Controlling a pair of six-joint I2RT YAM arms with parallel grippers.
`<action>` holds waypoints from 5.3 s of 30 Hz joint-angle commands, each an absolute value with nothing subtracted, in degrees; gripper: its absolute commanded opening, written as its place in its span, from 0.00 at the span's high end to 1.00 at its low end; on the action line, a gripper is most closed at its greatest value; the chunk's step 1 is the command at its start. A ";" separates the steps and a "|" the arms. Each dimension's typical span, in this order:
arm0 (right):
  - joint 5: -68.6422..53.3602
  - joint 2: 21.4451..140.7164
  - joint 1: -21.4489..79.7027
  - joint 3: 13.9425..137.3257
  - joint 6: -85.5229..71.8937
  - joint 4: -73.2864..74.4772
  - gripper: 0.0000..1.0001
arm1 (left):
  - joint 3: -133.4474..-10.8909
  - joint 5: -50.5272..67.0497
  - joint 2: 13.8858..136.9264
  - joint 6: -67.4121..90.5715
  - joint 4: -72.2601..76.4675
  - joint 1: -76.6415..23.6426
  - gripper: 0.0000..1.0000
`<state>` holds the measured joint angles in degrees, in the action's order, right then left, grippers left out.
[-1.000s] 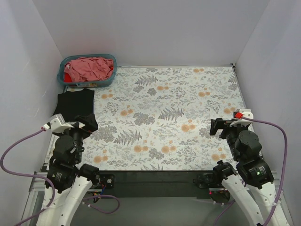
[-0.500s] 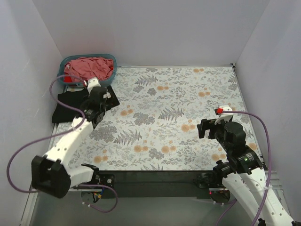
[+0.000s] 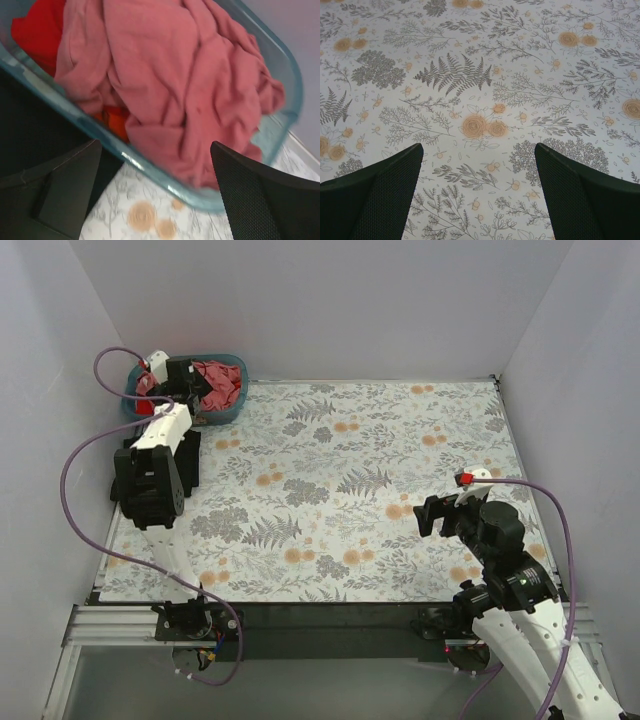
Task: Fold and stack the t-shirts
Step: Grab the tshirt from the pile, then move the tshirt to the center of the board, then flatten the tshirt out
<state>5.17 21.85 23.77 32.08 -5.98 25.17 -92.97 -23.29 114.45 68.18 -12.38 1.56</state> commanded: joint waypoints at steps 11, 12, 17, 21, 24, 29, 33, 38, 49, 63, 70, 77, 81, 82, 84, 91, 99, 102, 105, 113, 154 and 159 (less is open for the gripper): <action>2.37 24.25 23.91 31.20 -5.89 21.80 0.01 | -109.95 -22.60 132.62 71.98 -3.43 7.12 0.22; 2.11 24.43 23.99 31.20 -5.98 21.80 0.02 | -110.13 -22.33 132.97 71.98 -3.17 7.12 0.24; 1.93 25.22 23.91 31.20 -6.24 21.80 0.02 | -108.81 -21.71 130.71 71.20 -0.27 7.03 0.66; 1.67 25.58 23.99 31.29 -6.24 21.80 0.02 | -107.31 -21.36 126.58 68.91 4.39 7.03 0.91; 1.58 25.66 23.91 31.20 -6.15 21.71 0.02 | -108.63 -19.00 122.19 70.13 4.31 6.95 0.97; 1.23 25.05 23.99 31.20 -6.06 21.71 0.02 | -110.82 -18.63 116.38 67.42 6.15 4.75 1.00; 1.23 24.08 23.91 31.29 -5.80 21.62 0.02 | -111.01 -17.41 110.67 62.76 6.24 2.82 1.00; 0.62 22.85 23.91 31.38 -5.71 21.62 0.01 | -102.70 -14.51 96.80 54.32 6.50 0.79 1.00; 0.44 20.13 23.99 31.46 -5.27 21.53 0.02 | -81.84 -7.48 66.02 42.54 -2.72 -1.84 1.00; -3.60 19.34 23.99 32.78 -7.20 21.97 0.02 | -65.56 10.29 62.75 60.82 -5.80 -23.26 1.00; -4.13 20.13 23.99 34.98 -9.75 23.46 0.01 | -73.74 9.84 70.30 59.68 -6.68 -31.98 1.00; -2.21 21.97 23.99 38.14 -11.16 26.72 0.02 | -71.99 8.01 79.79 55.38 -6.42 -49.90 0.55; 2.28 22.24 23.99 39.99 -12.56 28.47 0.02 | -69.70 4.05 83.84 54.14 -6.24 -61.84 0.22; 3.85 22.15 23.99 40.60 -12.74 28.82 0.02 | -68.22 3.70 84.02 55.10 -6.07 -62.83 0.21; 4.83 22.59 23.99 41.04 -13.09 29.70 0.01 | -65.67 1.86 82.89 59.56 -5.28 -63.72 0.21; 2.73 29.08 23.99 41.57 -15.81 30.59 0.04 | -51.78 -13.54 72.25 71.61 -8.33 -58.55 0.25; -4.65 48.58 23.99 42.80 -14.59 29.53 0.21 | -39.83 -8.71 68.29 83.32 -12.92 -40.27 0.27; -5.80 55.62 24.87 43.33 -14.24 28.04 0.24 | -39.11 -7.65 71.44 83.50 -12.22 -39.46 0.26; -5.10 60.72 27.59 44.21 -15.20 26.11 0.25 | -39.72 -7.99 74.08 82.71 -12.22 -39.29 0.26; 1.92 69.51 34.10 45.35 -18.89 22.94 0.28 | -44.38 -8.61 82.52 80.16 -13.53 -39.29 0.27; 10.37 50.82 3.00 48.09 -16.69 18.98 0.99 | -44.51 -19.42 69.72 74.95 -9.85 -21.27 1.00; 11.08 41.76 -1.04 36.14 -26.69 21.53 0.75 | -28.59 -16.01 59.78 89.09 -12.21 -20.39 0.60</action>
